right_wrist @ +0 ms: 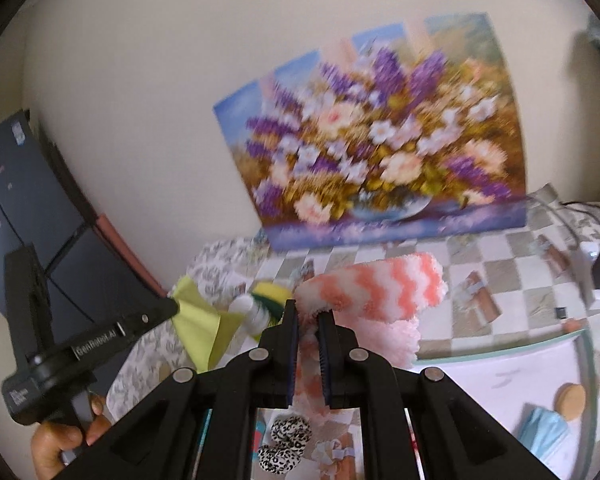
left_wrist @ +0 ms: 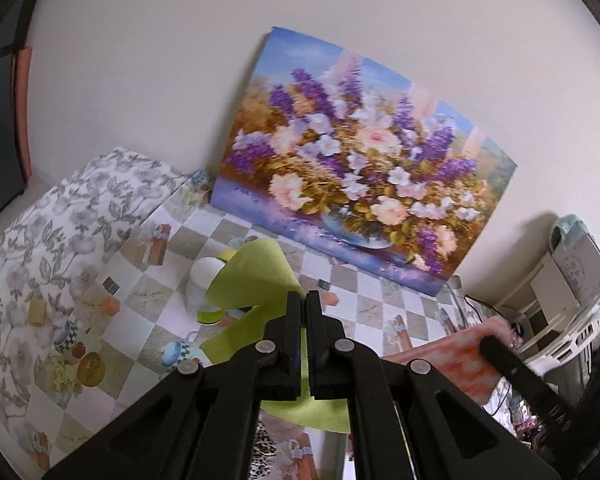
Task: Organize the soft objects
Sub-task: 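Carry the green cloth and the pink towel over the white tray with both tools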
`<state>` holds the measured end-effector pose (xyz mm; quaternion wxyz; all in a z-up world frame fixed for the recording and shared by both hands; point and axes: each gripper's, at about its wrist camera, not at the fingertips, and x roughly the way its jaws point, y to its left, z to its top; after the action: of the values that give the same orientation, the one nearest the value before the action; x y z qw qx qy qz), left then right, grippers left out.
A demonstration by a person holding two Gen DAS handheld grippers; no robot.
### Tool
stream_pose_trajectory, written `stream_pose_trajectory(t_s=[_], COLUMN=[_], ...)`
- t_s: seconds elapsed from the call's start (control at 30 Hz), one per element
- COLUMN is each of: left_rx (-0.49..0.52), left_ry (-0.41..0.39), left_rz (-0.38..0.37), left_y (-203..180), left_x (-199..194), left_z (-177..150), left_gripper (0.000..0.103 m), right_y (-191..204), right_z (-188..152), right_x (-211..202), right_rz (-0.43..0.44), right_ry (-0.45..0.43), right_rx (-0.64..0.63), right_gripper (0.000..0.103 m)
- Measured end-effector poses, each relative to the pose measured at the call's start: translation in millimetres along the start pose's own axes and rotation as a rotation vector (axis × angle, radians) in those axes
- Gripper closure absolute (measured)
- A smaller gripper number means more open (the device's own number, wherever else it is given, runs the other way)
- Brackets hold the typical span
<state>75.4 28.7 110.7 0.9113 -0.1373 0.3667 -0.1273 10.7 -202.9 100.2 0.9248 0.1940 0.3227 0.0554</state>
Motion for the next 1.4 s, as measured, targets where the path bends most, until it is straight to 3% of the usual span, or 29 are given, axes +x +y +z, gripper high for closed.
stream_pose_trajectory(t_s=[0.13,0.33,0.73,1.03,1.4], left_rx=[0.045,0.134,0.325,0.429,0.356], left_ry=[-0.002,0.017,0.14,0.3,0.411], left_rz=[-0.031,-0.076,-0.174,-0.189,-0.113], left_y=[-23.0,-67.1,-159.4,-199.5,-173.4], left_x=[-4.7,-2.5,22.6,65.7,124.8], left_z=[-3.7,-15.3,-59.8,-106.3,-129.7], left_gripper=[0.101,0.101,0.101,0.101,0.101], right_y=[-13.3,-38.8,-102.5,-136.8,-171.2], right_z=[8.6,15.1,10.4,-0.1,-24.4], right_x=[-32.2,-71.9,-128.8,-114.7,-54.9], right_rz=[-0.033,-0.172,-0.395,-0.42,-0.414], right_ry=[-0.071,-0.132,-0.157,-0.057,0.13], right_rx=[0.02,0.048,0.157,0.248,0.312], right_gripper=[0.093,0.093,0.093,0.093,0.093])
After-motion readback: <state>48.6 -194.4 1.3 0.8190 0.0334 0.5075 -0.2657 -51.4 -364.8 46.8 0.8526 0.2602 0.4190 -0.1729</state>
